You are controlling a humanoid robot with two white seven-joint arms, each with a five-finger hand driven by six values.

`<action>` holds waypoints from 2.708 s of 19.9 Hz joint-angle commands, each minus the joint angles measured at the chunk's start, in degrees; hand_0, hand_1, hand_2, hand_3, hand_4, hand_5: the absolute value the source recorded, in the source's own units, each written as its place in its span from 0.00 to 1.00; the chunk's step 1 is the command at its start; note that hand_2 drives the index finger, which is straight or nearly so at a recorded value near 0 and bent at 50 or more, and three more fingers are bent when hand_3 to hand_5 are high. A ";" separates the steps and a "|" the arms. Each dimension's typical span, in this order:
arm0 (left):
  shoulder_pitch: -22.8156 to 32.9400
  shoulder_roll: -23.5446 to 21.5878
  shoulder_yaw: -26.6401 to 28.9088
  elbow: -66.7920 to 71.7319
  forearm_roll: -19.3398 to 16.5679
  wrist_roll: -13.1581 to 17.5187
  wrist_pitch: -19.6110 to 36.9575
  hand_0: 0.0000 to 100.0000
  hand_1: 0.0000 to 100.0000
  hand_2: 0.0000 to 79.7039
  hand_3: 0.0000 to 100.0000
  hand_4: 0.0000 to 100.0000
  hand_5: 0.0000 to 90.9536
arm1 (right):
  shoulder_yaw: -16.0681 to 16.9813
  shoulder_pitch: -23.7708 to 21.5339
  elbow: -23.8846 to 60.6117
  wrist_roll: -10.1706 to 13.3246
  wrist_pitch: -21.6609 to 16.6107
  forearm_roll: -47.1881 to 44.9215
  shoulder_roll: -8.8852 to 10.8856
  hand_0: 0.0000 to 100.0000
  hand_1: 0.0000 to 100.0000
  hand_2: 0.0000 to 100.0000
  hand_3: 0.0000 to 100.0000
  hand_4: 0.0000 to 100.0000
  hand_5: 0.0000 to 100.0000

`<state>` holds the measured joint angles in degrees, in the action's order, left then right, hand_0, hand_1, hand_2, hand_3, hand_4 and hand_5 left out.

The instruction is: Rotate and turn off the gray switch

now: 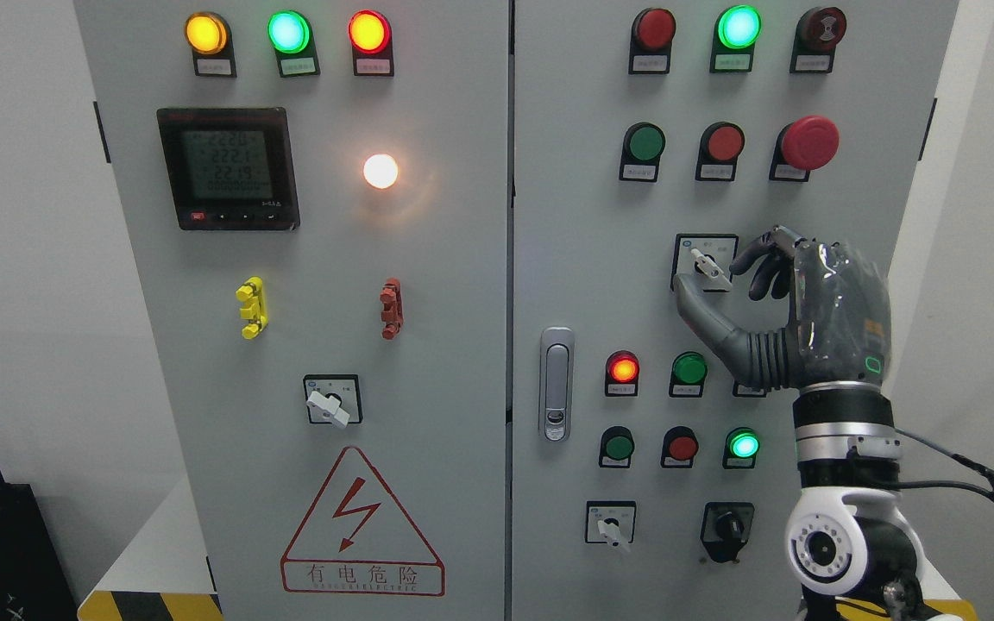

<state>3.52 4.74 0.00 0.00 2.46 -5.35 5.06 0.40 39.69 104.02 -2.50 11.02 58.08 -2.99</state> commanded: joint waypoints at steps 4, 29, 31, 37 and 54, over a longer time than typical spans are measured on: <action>0.00 0.00 -0.09 0.79 0.00 -0.01 -0.05 0.12 0.39 0.00 0.00 0.00 0.00 | 0.65 0.65 -0.66 0.04 0.23 0.54 -0.09 0.04 0.38 0.64 0.85 0.88 1.00; 0.00 0.00 -0.09 0.79 0.00 -0.01 -0.05 0.12 0.39 0.00 0.00 0.00 0.00 | 0.65 2.14 -1.98 -1.90 1.29 2.65 -0.09 0.10 0.42 0.67 0.86 0.88 1.00; 0.00 0.00 -0.09 0.79 0.00 0.07 -0.05 0.12 0.39 0.00 0.00 0.00 0.00 | 0.65 2.23 -1.98 -1.90 1.29 2.65 -0.09 0.10 0.42 0.67 0.86 0.88 1.00; 0.00 0.00 -0.09 0.79 0.00 0.07 -0.05 0.12 0.39 0.00 0.00 0.00 0.00 | 0.65 2.23 -1.98 -1.90 2.25 2.65 -0.09 0.16 0.43 0.67 0.86 0.88 1.00; 0.00 0.00 -0.09 0.79 0.00 0.07 -0.05 0.12 0.39 0.00 0.00 0.00 0.00 | 0.65 2.23 -2.07 -1.99 2.34 3.26 -0.09 0.25 0.45 0.68 0.87 0.88 1.00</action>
<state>3.52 4.75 0.00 0.00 2.46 -5.34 5.06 0.00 41.89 102.05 -4.46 13.39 61.29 -3.08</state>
